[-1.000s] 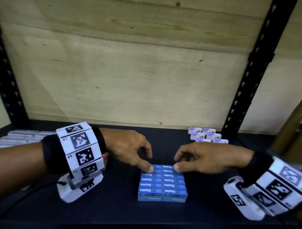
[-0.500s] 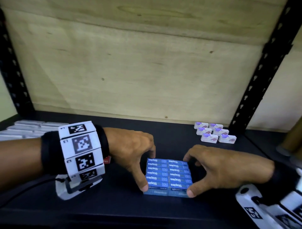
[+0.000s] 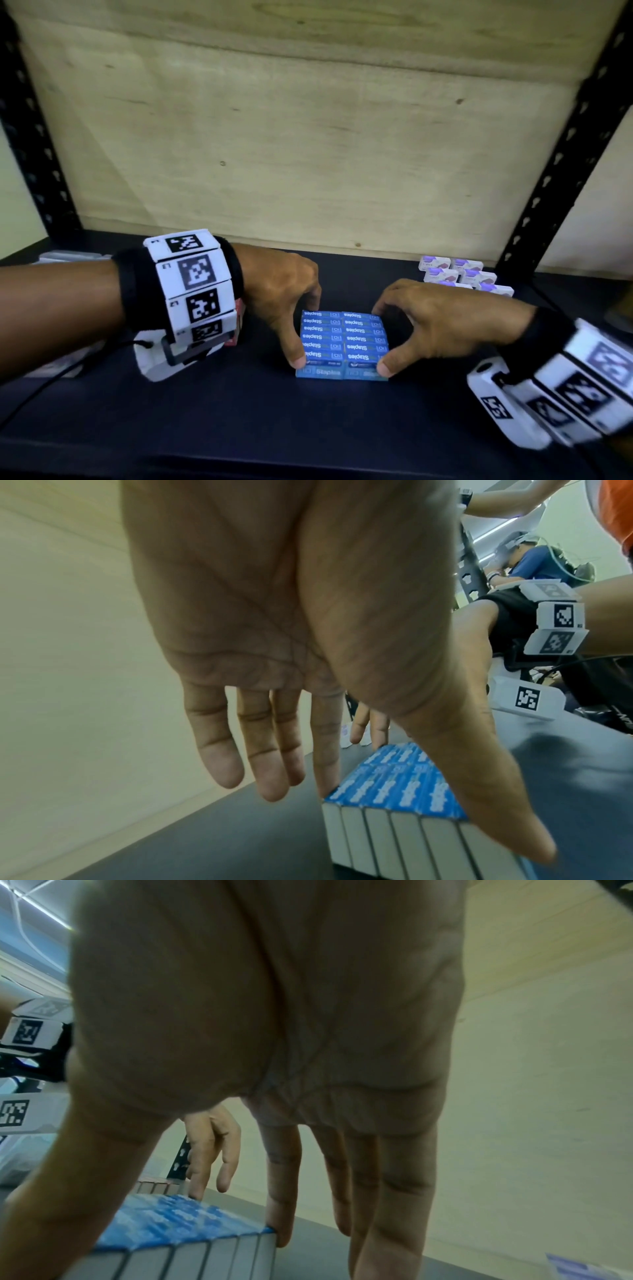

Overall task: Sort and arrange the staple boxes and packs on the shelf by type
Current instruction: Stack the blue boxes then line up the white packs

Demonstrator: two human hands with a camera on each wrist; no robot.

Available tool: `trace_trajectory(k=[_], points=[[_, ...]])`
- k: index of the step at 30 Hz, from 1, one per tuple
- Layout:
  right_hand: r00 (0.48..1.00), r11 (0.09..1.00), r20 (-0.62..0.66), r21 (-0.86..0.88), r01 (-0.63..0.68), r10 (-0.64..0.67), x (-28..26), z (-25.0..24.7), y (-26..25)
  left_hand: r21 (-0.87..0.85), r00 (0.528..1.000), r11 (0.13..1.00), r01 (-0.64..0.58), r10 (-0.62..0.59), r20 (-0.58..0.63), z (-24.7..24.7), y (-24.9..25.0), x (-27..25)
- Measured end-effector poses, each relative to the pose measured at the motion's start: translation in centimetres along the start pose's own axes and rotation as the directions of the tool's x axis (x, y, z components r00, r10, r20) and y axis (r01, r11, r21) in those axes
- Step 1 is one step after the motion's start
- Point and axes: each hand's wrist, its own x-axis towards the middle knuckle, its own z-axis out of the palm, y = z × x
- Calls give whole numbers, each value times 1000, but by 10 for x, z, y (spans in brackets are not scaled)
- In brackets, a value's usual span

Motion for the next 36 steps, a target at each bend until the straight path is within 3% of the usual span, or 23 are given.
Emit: trace_trajectory(k=[16,21,26,30,36], points=[[999,997,13,58,-50,50,26,-8,0,-10,996,996,86,-85,37,-9,-17,10],[999,995,23,89,-44,42,18,-10,12,36,988,992,118,-121,101,-17,-6,15],[985,973,-62,173,-150,163,-6,-28,57,44,995,999,-18,22,-94,-31,31,34],[933,940,-137,132,-315,332,-16,-34,110,100,982,991,-93,107,-153,-39,62,64],[868,879,-138,76,-470,476,-15,-24,161,171,955,981,-96,139,-262,-46,99,111]])
